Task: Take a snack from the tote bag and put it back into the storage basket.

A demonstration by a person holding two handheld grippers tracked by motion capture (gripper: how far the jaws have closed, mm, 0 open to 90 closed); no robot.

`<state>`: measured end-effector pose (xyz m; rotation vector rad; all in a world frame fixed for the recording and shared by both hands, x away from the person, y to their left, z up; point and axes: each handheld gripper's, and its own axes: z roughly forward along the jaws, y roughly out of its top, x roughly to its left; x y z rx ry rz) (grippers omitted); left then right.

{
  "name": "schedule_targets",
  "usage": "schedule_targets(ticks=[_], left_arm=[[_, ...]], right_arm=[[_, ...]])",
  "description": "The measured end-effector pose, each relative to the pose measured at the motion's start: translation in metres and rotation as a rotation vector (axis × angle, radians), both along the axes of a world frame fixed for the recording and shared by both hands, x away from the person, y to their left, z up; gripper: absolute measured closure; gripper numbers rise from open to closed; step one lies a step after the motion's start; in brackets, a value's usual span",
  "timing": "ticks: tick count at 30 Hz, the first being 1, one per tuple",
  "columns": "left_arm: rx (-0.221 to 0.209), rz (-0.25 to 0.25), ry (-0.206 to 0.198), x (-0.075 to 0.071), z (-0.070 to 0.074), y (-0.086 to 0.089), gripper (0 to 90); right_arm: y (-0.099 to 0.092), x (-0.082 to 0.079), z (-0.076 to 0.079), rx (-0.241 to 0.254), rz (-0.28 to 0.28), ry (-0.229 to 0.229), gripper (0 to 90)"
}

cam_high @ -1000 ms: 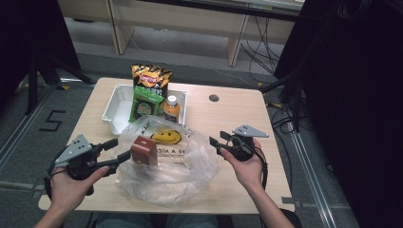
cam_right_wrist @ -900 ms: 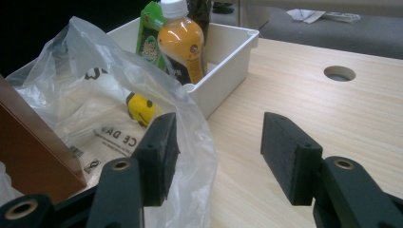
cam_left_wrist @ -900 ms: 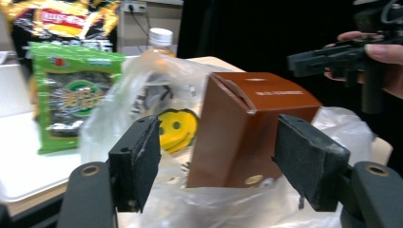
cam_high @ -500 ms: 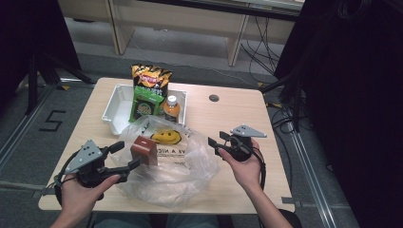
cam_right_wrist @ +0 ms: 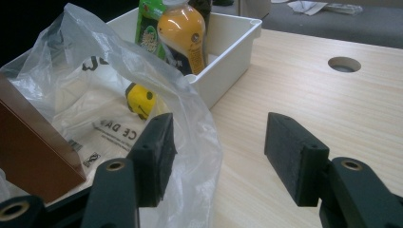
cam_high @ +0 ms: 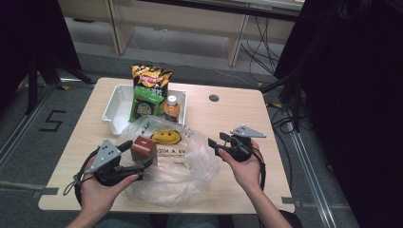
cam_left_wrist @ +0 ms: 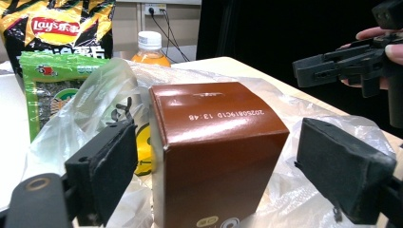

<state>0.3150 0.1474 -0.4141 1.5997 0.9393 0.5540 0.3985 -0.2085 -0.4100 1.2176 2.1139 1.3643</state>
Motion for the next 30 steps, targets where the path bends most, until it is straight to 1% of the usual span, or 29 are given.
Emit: schedule_targets(ticks=[2, 3, 4, 5, 7, 8, 9, 11, 12, 13, 14, 16, 17, 18, 19, 20, 21, 22, 23, 25, 28, 30], left_arm=[[0.009, 0.008, -0.004, 0.002, -0.001, -0.002, 12.9], [0.012, 0.010, -0.003, 0.003, -0.001, -0.003, 12.9], [0.015, 0.010, -0.003, 0.005, -0.002, -0.004, 12.9], [0.021, 0.011, -0.001, 0.006, -0.003, -0.005, 12.7], [0.025, 0.021, 0.003, 0.008, -0.005, -0.008, 12.6], [0.035, 0.020, 0.003, 0.009, -0.006, -0.008, 12.5], [0.035, 0.021, 0.002, 0.010, -0.007, -0.009, 12.3], [0.042, 0.021, 0.004, 0.012, -0.008, -0.010, 12.4], [0.046, 0.028, 0.008, 0.012, -0.008, -0.011, 12.4], [0.050, 0.026, 0.006, 0.012, -0.009, -0.012, 12.6], [0.056, 0.028, 0.008, 0.012, -0.010, -0.013, 12.6], [0.060, 0.034, 0.017, 0.013, -0.012, -0.014, 12.6], [0.058, 0.035, 0.023, 0.014, -0.012, -0.015, 12.7], [0.065, 0.037, 0.026, 0.014, -0.012, -0.017, 12.9], [0.068, 0.037, 0.027, 0.014, -0.013, -0.018, 13.3], [0.071, 0.037, 0.025, 0.015, -0.013, -0.020, 13.4], [0.076, 0.036, 0.025, 0.015, -0.013, -0.021, 13.7], [0.076, 0.036, 0.028, 0.015, -0.013, -0.021, 13.9], [0.075, 0.037, 0.028, 0.016, -0.013, -0.021, 14.1], [0.077, 0.044, 0.026, 0.016, -0.013, -0.021, 14.8], [0.078, 0.042, 0.024, 0.016, -0.014, -0.020, 19.2], [0.076, 0.039, 0.015, 0.016, -0.014, -0.019, 22.6]], right_arm=[[-0.001, 0.000, 0.000, -0.003, -0.003, -0.002, 44.3], [-0.002, 0.001, -0.001, -0.012, 0.010, -0.007, 44.3], [-0.003, 0.001, -0.001, -0.015, 0.007, -0.010, 44.3], [-0.001, 0.000, -0.002, 0.005, -0.001, 0.014, 44.3], [-0.001, -0.001, -0.002, 0.009, -0.006, 0.028, 44.2], [-0.001, -0.001, -0.003, 0.005, -0.002, 0.021, 44.1], [-0.002, -0.001, -0.003, 0.000, -0.006, 0.017, 44.0], [-0.004, 0.002, -0.004, -0.033, 0.002, -0.024, 43.8], [-0.003, 0.000, -0.004, -0.009, 0.004, 0.007, 43.8], [-0.004, 0.002, -0.005, -0.017, 0.007, -0.009, 43.8], [-0.002, 0.000, -0.005, 0.003, -0.015, 0.006, 43.8], [-0.003, 0.001, -0.006, -0.003, -0.011, 0.009, 43.9], [-0.003, 0.002, -0.007, -0.005, -0.011, -0.011, 43.8], [-0.003, 0.001, -0.006, 0.000, -0.009, 0.008, 43.9], [-0.003, 0.001, -0.006, 0.002, -0.006, 0.012, 43.9], [-0.003, 0.001, -0.006, 0.006, -0.004, 0.025, 43.9], [-0.003, 0.002, -0.008, -0.004, -0.008, -0.012, 43.9], [-0.002, 0.000, -0.006, 0.005, -0.006, 0.039, 43.8], [-0.002, -0.001, -0.006, 0.006, -0.004, 0.043, 43.8], [-0.002, 0.000, -0.006, -0.002, -0.005, 0.025, 43.8], [-0.003, 0.000, -0.006, -0.005, 0.004, 0.029, 43.7], [-0.005, 0.001, -0.006, -0.029, 0.003, 0.003, 43.7]])
